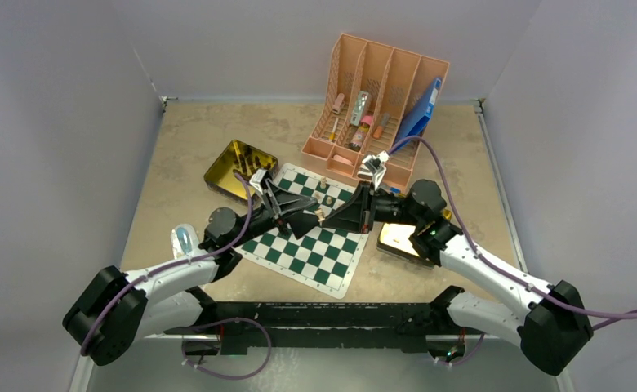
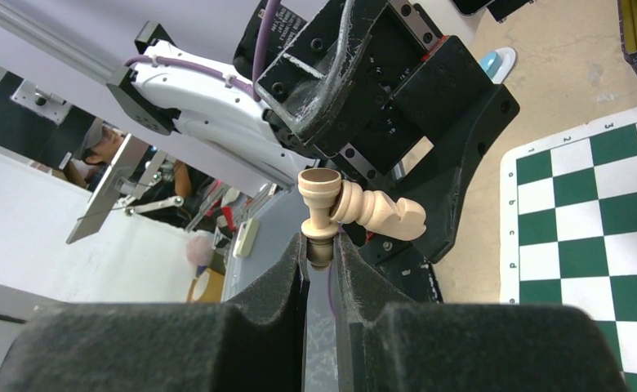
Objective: Set up the chess pieces on the board
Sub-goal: Pick up the chess piece from the storage box.
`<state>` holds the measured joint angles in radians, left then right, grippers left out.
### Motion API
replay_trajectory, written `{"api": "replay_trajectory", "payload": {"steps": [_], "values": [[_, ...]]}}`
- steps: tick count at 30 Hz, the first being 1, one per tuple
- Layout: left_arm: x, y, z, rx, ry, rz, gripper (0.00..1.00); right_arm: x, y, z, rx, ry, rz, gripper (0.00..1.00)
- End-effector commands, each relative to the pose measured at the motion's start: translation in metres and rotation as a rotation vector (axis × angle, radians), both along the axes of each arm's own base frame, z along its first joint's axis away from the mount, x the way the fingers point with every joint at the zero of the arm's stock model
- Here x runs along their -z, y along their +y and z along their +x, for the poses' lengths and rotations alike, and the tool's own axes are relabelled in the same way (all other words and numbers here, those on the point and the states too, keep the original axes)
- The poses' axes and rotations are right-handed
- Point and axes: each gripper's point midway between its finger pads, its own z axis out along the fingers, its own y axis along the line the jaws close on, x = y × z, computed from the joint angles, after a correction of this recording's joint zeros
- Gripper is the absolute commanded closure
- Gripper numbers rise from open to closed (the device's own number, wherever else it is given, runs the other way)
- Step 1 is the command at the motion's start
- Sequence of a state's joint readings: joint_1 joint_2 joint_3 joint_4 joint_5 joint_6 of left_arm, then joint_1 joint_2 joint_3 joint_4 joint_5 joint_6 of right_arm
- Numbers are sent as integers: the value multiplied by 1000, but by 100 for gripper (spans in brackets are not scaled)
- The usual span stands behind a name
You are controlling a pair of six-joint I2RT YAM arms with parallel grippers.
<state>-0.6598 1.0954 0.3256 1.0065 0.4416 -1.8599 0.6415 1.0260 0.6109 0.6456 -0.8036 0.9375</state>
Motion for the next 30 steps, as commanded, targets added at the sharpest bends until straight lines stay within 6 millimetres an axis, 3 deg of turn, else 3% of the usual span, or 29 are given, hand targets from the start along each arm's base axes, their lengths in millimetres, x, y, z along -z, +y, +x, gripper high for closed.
{"api": "replay_trajectory", "payload": {"steps": [1,6,19,24,30], "values": [[-27,2,-2,4,-30,-61,30,-6,1,-1,-4,-65,17,100],[-25,5,-3,-3,-19,-65,32,-2,1,-2,-10,-57,18,100],[-17,3,-2,10,23,-58,22,-11,13,-6,-47,-59,57,100],[-22,3,-4,21,2,-78,25,-12,19,-12,-81,-46,71,100],[-24,5,-7,23,-3,-80,30,0,21,-8,-71,-62,6,100]]}}
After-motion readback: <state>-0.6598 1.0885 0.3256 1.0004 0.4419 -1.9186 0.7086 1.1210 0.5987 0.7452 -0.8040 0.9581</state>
